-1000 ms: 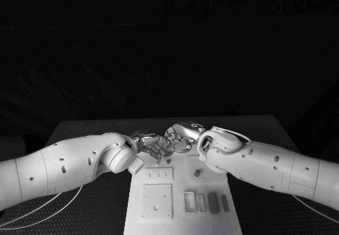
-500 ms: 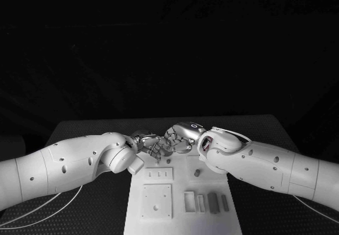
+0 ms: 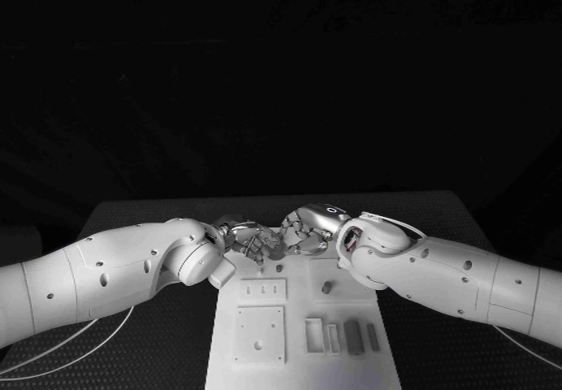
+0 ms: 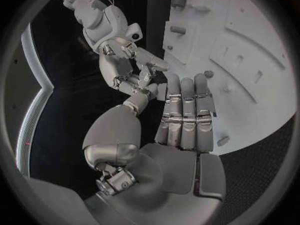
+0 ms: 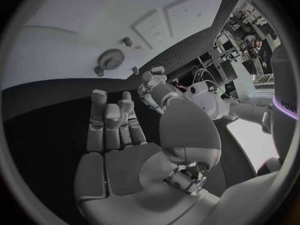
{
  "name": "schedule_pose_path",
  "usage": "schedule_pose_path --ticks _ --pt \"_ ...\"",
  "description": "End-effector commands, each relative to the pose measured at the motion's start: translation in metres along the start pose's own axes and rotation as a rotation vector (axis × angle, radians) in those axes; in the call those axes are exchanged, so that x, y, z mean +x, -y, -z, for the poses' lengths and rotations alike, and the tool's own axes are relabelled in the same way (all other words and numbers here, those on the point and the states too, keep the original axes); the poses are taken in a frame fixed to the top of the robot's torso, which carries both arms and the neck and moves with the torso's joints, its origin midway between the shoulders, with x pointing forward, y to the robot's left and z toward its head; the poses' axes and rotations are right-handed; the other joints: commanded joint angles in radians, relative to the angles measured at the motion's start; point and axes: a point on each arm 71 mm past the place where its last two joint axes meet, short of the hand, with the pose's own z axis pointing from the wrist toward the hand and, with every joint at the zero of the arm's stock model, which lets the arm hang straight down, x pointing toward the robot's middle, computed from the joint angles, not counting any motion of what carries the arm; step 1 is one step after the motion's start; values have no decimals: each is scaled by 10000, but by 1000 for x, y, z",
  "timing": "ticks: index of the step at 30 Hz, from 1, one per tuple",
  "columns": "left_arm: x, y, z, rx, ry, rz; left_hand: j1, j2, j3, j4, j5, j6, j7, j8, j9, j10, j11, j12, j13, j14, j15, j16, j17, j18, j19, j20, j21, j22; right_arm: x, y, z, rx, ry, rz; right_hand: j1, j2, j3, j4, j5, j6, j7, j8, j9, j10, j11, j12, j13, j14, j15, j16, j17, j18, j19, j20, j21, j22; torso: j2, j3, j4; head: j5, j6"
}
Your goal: Assemble the parts on the task board
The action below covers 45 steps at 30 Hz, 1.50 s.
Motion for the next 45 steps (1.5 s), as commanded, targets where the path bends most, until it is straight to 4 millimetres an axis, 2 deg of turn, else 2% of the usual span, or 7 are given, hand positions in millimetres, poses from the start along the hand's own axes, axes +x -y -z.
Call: schedule_pose_path --ticks 1,10,19,22,30,41,45 --pt "0 -1 0 -73 -342 -351 -19 120 49 8 -108 600 -560 170 328 21 -51 36 14 65 -26 49 -20 1 -76 1 -60 23 -3 3 4 18 280 -273 25 -100 -43 -5 -41 -200 167 -41 -20 -22 77 -71 -15 -57 62 -54 19 176 -35 56 -71 112 0 6 2 44 -9" --pt "-7 -7 1 -460 -599 -1115 -102 147 30 79 -570 691 -610 282 401 119 -102 142 50 142 -60 169 -28 9 16 -39 -22 148 -22 27 22 455 964 -565 184 -42 10 -46 -40 -194 183 -32 -32 -66 94 -76 -37 -116 83 -62 20 176 -61 75 -101 116 -22 14 -42 104 -42" --pt "-4 -13 -3 -1228 -682 -2692 -146 138 26 92 -593 746 -658 363 490 177 -151 246 103 210 -99 281 -10 22 97 -75 25 239 -59 54 27 1315 1867 -1958 269 22 31 -60 -41 -169 178 -14 -33 -65 91 -77 -57 -130 80 -68 16 176 -67 85 -112 119 -44 27 -10 123 -114" --pt "0 -19 -4 -1579 -614 -2986 -173 156 55 109 -977 654 -628 336 527 70 -115 236 99 100 -77 273 -50 2 7 -61 -28 292 -73 63 27 1557 2197 -2301 270 41 25 -58 -42 -164 177 -10 -33 -64 90 -77 -62 -133 80 -70 14 176 -71 90 -116 120 -91 38 -5 126 -196" --pt "12 -30 -3 -2378 -301 -4487 -127 184 84 71 -1058 668 -639 352 561 92 -131 279 115 125 -89 321 -60 14 37 -74 -2 357 -98 91 25 2195 2741 -2635 230 67 -16 -46 -41 -162 178 -7 -38 -63 91 -78 -79 -156 81 -93 2 176 -98 112 -139 120 -216 64 -2 114 -500" --pt "20 -33 -2 -2804 -362 -5201 -136 184 29 13 -975 754 -694 432 685 160 -210 533 284 209 -145 609 -76 33 101 -125 174 698 -100 103 25 2476 2789 -2619 245 84 -26 -60 -41 -161 177 -3 -42 -69 90 -80 -92 -182 80 -123 -14 176 -131 126 -168 116 -288 106 0 151 -811" --pt "23 -32 -2 -2746 -427 -5743 -185 179 12 39 -1019 800 -721 475 735 178 -240 634 345 232 -167 721 -109 45 126 -147 230 811 -100 103 24 2463 2733 -2630 256 91 -27 -65 -41 -163 177 -4 -44 -72 90 -82 -96 -190 80 -131 -18 176 -140 130 -176 115 -276 96 -5 151 -880"
